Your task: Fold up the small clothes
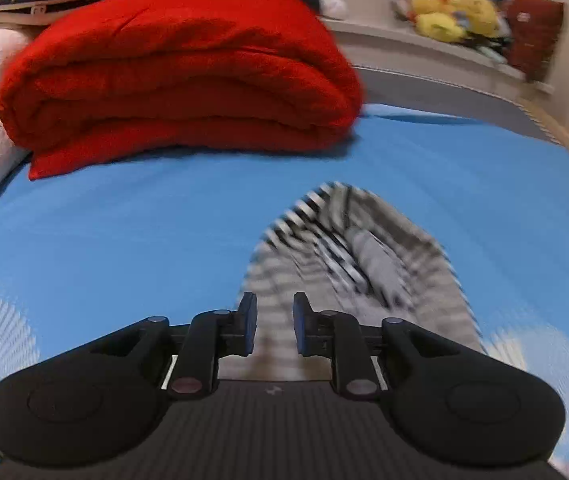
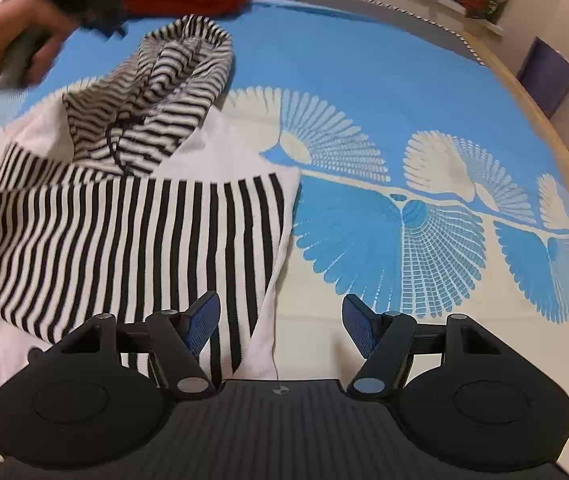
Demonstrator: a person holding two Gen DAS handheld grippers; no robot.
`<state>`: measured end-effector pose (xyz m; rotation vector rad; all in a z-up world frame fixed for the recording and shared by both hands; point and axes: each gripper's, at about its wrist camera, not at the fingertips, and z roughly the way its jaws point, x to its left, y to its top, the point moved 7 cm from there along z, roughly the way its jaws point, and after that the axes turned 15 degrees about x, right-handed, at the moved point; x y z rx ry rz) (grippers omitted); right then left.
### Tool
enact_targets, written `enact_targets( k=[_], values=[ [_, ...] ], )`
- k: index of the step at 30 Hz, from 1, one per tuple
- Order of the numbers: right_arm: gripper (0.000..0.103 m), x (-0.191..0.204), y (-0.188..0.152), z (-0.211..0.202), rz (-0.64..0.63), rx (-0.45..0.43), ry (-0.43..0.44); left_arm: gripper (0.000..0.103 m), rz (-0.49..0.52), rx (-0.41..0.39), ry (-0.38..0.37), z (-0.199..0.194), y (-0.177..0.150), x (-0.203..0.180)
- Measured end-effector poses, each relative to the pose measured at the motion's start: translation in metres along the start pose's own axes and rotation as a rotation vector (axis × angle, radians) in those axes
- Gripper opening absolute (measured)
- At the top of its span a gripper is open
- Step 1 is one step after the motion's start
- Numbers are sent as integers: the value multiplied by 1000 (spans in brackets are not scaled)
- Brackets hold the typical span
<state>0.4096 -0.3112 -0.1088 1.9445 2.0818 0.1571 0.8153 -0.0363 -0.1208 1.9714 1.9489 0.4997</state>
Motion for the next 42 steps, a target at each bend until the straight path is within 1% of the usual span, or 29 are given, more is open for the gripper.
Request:
enact_targets(
  k=[1, 2, 3, 5, 6, 8, 11, 12, 13, 14, 15, 16, 18, 20, 22, 24, 26, 27, 28, 30, 32, 34, 35, 36, 37, 38, 39, 40, 42],
  values=[
    [69, 0, 0, 3, -6, 8, -5, 40, -23, 10, 7, 14, 13, 1],
    [69, 0, -1, 6, -12, 18, -10, 59, -40, 20, 9, 26, 21, 2],
    [69, -1, -2, 9, -18, 27, -17, 66, -53, 26, 20, 36, 29, 2],
    [69, -2, -2, 14, -29, 35, -32, 67, -56, 38, 57, 57, 42, -2],
    [69, -4, -3, 15, -36, 38, -38, 70, -50, 53, 68, 68, 47, -5],
    [69, -9, -2, 16, -33, 37, -50, 72, -21, 79, 84, 87, 55, -12],
    [69, -17, -2, 19, -15, 41, -65, 71, 23, 61, 128, 100, 68, -19],
    [69, -20, -2, 20, -7, 43, -68, 68, 30, 54, 132, 102, 72, -22],
    [69, -22, -2, 21, 0, 44, -70, 61, 36, 51, 128, 104, 74, -23],
    [69, -23, -1, 22, 5, 43, -71, 35, 40, 52, 118, 105, 73, -25],
    [68, -24, -1, 23, 13, 42, -71, 1, 46, 62, 99, 106, 71, -28],
    [67, -25, 0, 23, 17, 44, -71, 1, 58, 74, 80, 105, 67, -30],
    [67, -27, 3, 22, 30, 41, -71, 1, 98, 35, 69, 87, 62, -31],
    [67, -31, 8, 16, 60, 24, -64, 1, 113, -14, 27, 57, 51, -32],
    [66, -37, 12, 10, 94, 5, -53, 1, 137, -68, -43, 11, 32, -32],
    [65, -42, 14, 5, 129, -10, -45, 1, 195, -122, -113, -38, 3, -36],
    [55, -50, 17, -4, 183, -36, -34, 1, 276, -173, -182, -97, -44, -41],
    [44, -54, 19, -11, 221, -62, -24, 1, 309, -187, -221, -126, -74, -41],
    [29, -59, 21, -19, 257, -94, -11, 1, 334, -186, -271, -154, -109, -39],
    [16, -66, 24, -38, 333, -176, 40, 1, 395, -150, -362, -198, -179, -34],
    [15, -70, 25, -54, 387, -240, 85, 3, 452, -47, -408, -228, -254, -20],
    [16, -73, 24, -66, 431, -280, 116, 8, 494, 104, -394, -235, -310, -7],
    [16, -72, 24, -68, 441, -286, 137, 10, 504, 163, -354, -237, -328, 3],
    [17, -69, 23, -69, 444, -281, 174, 14, 494, 186, -320, -240, -335, 12],
    [17, -65, 22, -69, 444, -272, 209, 18, 456, 187, -298, -244, -334, 21],
    [17, -62, 22, -68, 444, -263, 239, 32, 385, 169, -302, -249, -325, 31],
    [18, -57, 21, -66, 446, -249, 274, 42, 296, 145, -318, -252, -315, 40],
    [21, -52, 22, -65, 445, -236, 305, 45, 198, 125, -337, -250, -304, 49],
    [24, -36, 22, -58, 426, -197, 372, 45, 30, 127, -360, -236, -291, 65]
  ],
)
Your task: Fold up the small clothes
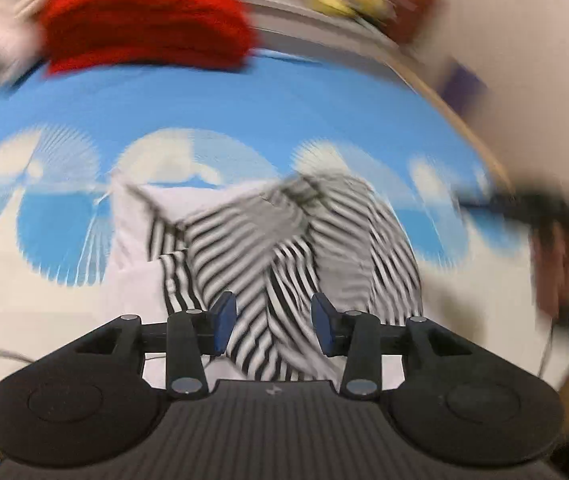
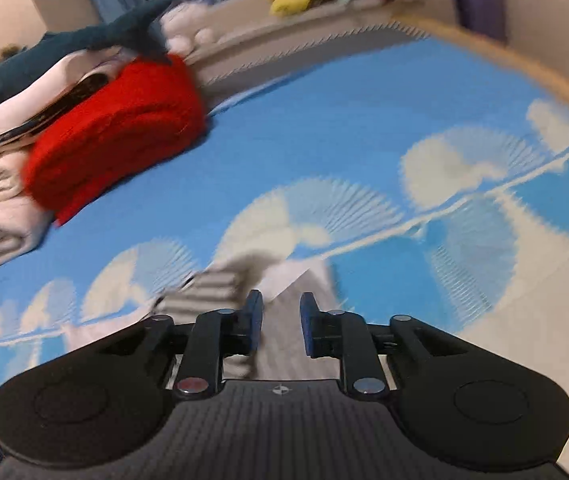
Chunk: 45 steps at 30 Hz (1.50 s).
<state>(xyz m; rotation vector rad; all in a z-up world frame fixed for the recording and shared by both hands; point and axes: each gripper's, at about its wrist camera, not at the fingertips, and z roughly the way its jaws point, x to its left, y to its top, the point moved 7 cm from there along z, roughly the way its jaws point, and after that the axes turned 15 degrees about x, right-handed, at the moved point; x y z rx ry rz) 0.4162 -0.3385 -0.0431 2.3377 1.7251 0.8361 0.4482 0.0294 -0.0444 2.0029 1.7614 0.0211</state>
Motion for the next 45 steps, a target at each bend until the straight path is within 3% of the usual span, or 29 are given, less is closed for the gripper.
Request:
enact_targets(
  k=[2, 5, 7, 12, 16, 19, 20, 21, 22, 23, 26, 27, 30, 32, 33, 34, 35, 38, 39, 41, 42, 43, 44, 45],
  values=[
    [24, 10, -8, 14, -7, 54, 37, 45, -143, 5, -23, 21, 6, 14],
    [33, 23, -17, 34, -5, 109, 44, 45, -303, 146, -5, 62, 5, 32],
    [40, 26, -23, 49, 1, 147, 35, 45, -372, 172, 7, 78, 15, 37],
    [45, 40, -42, 86, 15, 250, 18, 45, -415, 249, 9, 108, 24, 40],
    [46, 39, -55, 110, 19, 302, -90, 42, -426, 290, 25, 122, 8, 40],
    [46, 36, -61, 126, 65, 338, -81, 28, -387, 291, 12, 128, 7, 33],
    [43, 36, -62, 128, 74, 343, -73, 20, -379, 294, 15, 130, 6, 32],
    [30, 38, -61, 129, 71, 343, -68, 10, -369, 302, 22, 132, 4, 30],
    [8, 40, -59, 130, 65, 338, -63, 5, -362, 313, 27, 136, 3, 29],
    [1, 41, -58, 128, 64, 322, -62, 2, -358, 317, 29, 137, 3, 29],
    [0, 46, -46, 110, 103, 259, 5, 1, -367, 230, 83, 126, 14, 37],
    [0, 49, -39, 96, 120, 211, 53, 1, -366, 165, 88, 114, 22, 39],
    [0, 54, -11, 37, 122, -16, 156, 1, -405, -112, -11, 63, 48, 47],
    [0, 51, -1, 2, 106, -128, 200, 1, -392, -248, -7, 35, 56, 54],
    [0, 43, -2, -6, 132, -124, 223, 1, -398, -265, 12, 30, 57, 60],
    [0, 34, -10, 1, 172, -53, 206, 1, -418, -228, 22, 35, 54, 68],
    [0, 25, -23, 13, 195, 43, 168, 1, -445, -141, 21, 48, 47, 77],
    [0, -10, -82, 67, 282, 382, 16, 5, -513, 291, 45, 115, 2, 96],
    [1, -17, -92, 76, 311, 431, 3, 9, -542, 337, 53, 122, -6, 100],
    [6, -16, -89, 77, 305, 414, 15, 18, -586, 289, 31, 114, -6, 101],
    [6, -11, -78, 71, 275, 359, 16, 31, -574, 257, 25, 106, 0, 100],
    [9, -6, -65, 65, 231, 296, 4, 38, -559, 212, 21, 98, 7, 98],
    [15, -3, -56, 61, 191, 248, -8, 50, -556, 174, 21, 91, 12, 97],
    [31, 0, -52, 60, 164, 223, -12, 53, -558, 158, 19, 89, 13, 97]
  ],
)
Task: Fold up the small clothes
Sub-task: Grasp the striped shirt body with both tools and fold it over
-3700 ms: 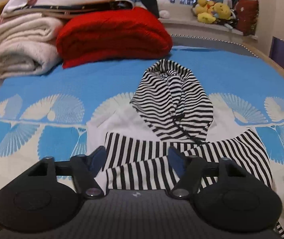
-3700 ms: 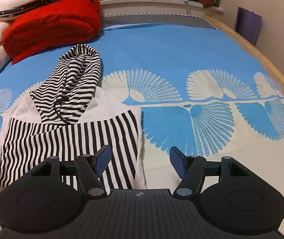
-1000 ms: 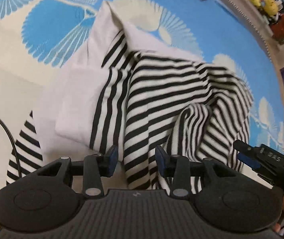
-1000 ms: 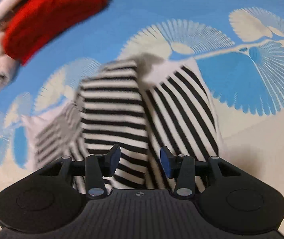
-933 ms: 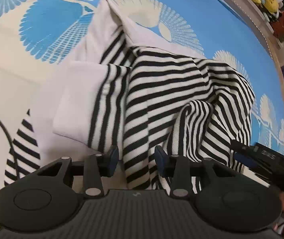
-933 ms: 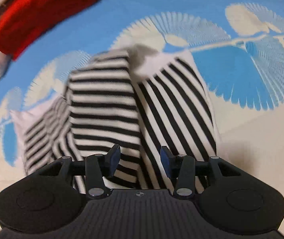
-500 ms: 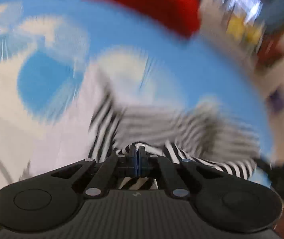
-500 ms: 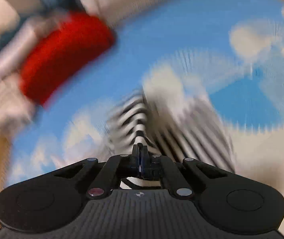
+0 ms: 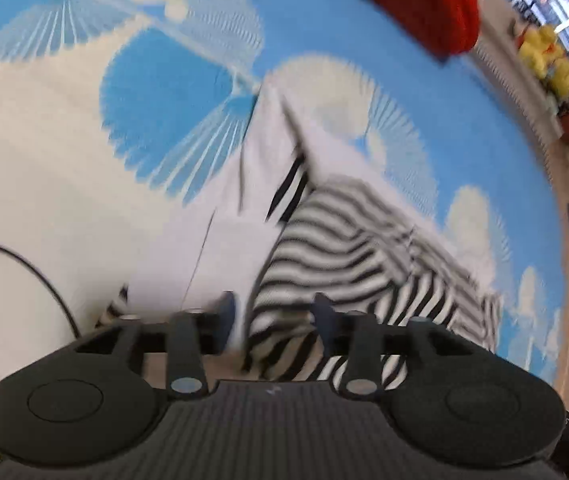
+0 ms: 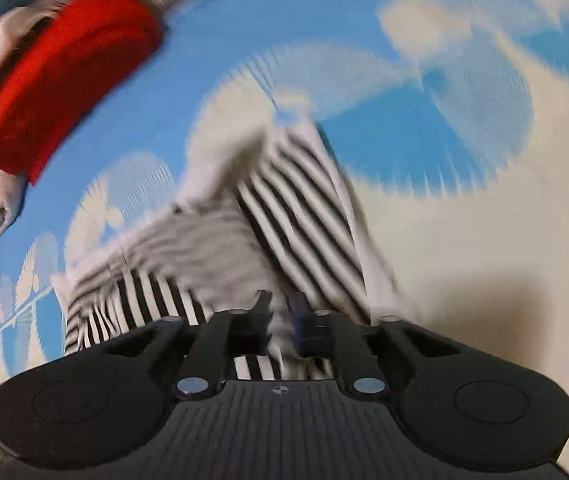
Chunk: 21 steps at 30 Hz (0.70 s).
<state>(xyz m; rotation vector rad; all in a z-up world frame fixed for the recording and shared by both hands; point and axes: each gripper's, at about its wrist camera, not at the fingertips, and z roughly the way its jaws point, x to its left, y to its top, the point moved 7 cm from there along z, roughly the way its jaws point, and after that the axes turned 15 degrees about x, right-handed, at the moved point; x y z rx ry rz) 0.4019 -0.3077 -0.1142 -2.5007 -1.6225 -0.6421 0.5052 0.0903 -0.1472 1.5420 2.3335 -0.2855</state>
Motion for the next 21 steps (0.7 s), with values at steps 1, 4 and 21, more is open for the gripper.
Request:
enact_targets(
  k=[1, 4, 21],
  values=[
    [43, -1, 4, 0, -15, -7, -6, 53, -6, 3, -6, 1, -1, 1],
    [44, -4, 4, 21, 8, 66, -20, 51, -47, 60, -1, 16, -6, 10],
    [8, -34, -10, 50, 207, 213, -8, 11, -41, 104, 82, 23, -8, 37]
  ],
)
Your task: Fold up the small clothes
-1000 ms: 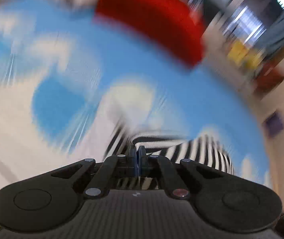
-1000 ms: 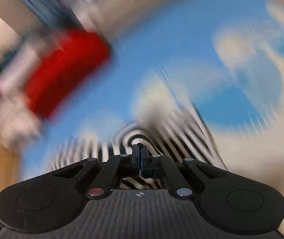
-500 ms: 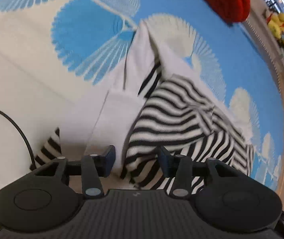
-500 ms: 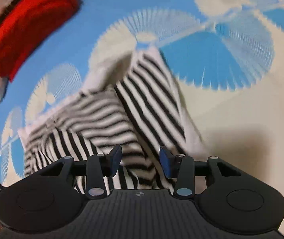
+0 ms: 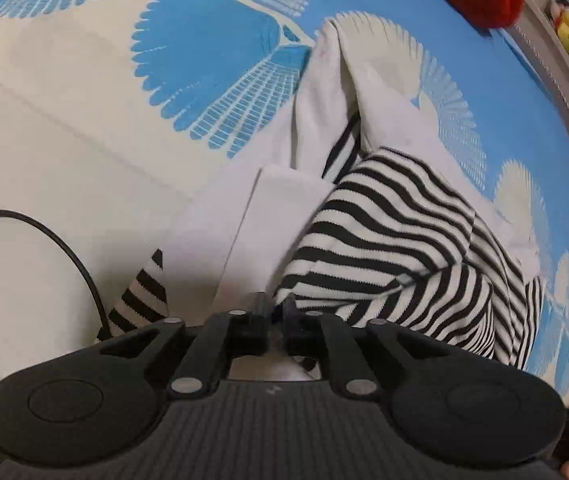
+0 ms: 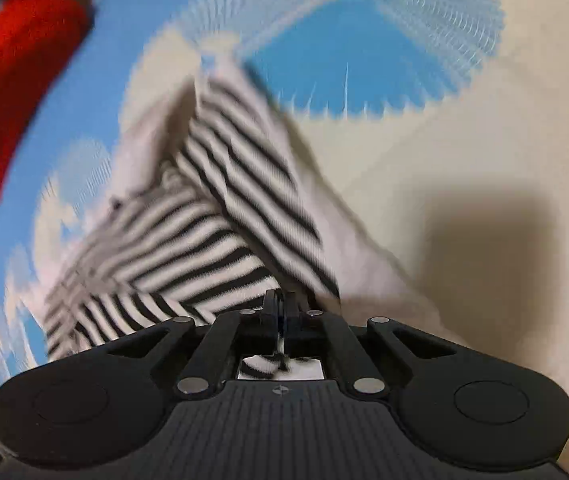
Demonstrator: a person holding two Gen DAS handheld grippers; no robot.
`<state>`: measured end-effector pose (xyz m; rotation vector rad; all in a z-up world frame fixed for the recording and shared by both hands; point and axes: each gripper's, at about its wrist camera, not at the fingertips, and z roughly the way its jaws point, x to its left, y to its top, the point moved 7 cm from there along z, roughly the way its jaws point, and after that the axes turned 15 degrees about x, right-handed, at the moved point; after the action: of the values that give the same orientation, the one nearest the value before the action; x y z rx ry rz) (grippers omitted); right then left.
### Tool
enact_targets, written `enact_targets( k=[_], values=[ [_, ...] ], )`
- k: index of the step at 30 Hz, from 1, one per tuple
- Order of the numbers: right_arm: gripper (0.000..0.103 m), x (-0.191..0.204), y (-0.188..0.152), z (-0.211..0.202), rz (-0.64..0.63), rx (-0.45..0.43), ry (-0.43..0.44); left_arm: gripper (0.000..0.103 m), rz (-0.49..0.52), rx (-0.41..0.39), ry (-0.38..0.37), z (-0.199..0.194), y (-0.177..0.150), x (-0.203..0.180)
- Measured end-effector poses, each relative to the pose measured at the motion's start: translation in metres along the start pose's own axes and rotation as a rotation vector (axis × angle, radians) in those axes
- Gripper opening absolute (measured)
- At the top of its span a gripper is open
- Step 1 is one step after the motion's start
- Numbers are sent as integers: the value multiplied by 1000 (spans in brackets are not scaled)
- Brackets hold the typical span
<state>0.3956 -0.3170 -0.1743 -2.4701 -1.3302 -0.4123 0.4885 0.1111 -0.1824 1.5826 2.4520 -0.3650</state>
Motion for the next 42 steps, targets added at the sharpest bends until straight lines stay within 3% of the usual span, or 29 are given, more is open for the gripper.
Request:
enact_targets(
  k=[2, 5, 7, 8, 9, 10, 12, 13, 14, 16, 19, 20, 23, 25, 26, 30, 34, 38, 42],
  values=[
    [12, 10, 1, -10, -52, -53, -47, 18, 45, -69, 7, -16, 4, -9],
    [26, 29, 6, -45, -138, -245, -79, 23, 137, -244, 22, -48, 6, -29],
    [30, 44, 6, -65, -220, -347, -64, 23, 230, -307, -88, -63, 0, -51],
    [32, 50, 6, -68, -252, -355, -34, 23, 275, -283, -161, -61, -4, -62],
    [34, 51, 4, -66, -274, -330, 4, 24, 319, -234, -223, -53, -9, -70],
    [36, 53, 2, -56, -288, -264, 47, 24, 351, -174, -225, -40, -14, -74],
    [37, 47, 0, -25, -251, -100, 50, 24, 349, -73, -12, -3, -17, -62],
    [36, 40, -2, -11, -228, -39, 6, 21, 311, -16, 139, 18, -16, -44],
    [34, 32, -6, 3, -206, 14, -45, 8, 276, 2, 184, 26, -15, -33],
    [33, 32, -8, 6, -190, 16, -43, 8, 235, -22, 134, 16, -12, -35],
    [37, 53, -10, -11, -283, -86, -43, 13, 312, -150, 49, -14, -14, -58],
    [39, 58, -10, -15, -313, -114, -44, 15, 315, -154, 37, -14, -13, -63],
    [41, 49, -11, 5, -298, -50, -109, 13, 215, -46, 129, 16, -13, -41],
    [38, 38, -16, 17, -268, 11, -109, 13, 122, -18, 53, 16, -18, -33],
    [37, 38, -17, 13, -258, 0, -103, 14, 124, -28, 29, 7, -23, -36],
    [38, 56, -35, -61, -293, -216, -2, 33, 262, -237, -31, -70, -51, -56],
    [41, 59, -69, -151, -377, -444, 39, 33, 334, -361, -71, -141, -94, -52],
    [45, 32, -115, -209, -430, -549, 84, 33, 418, -450, -89, -184, -161, -30],
    [53, -10, -163, -228, -453, -588, 79, 33, 496, -489, -92, -186, -224, -3]
  ],
)
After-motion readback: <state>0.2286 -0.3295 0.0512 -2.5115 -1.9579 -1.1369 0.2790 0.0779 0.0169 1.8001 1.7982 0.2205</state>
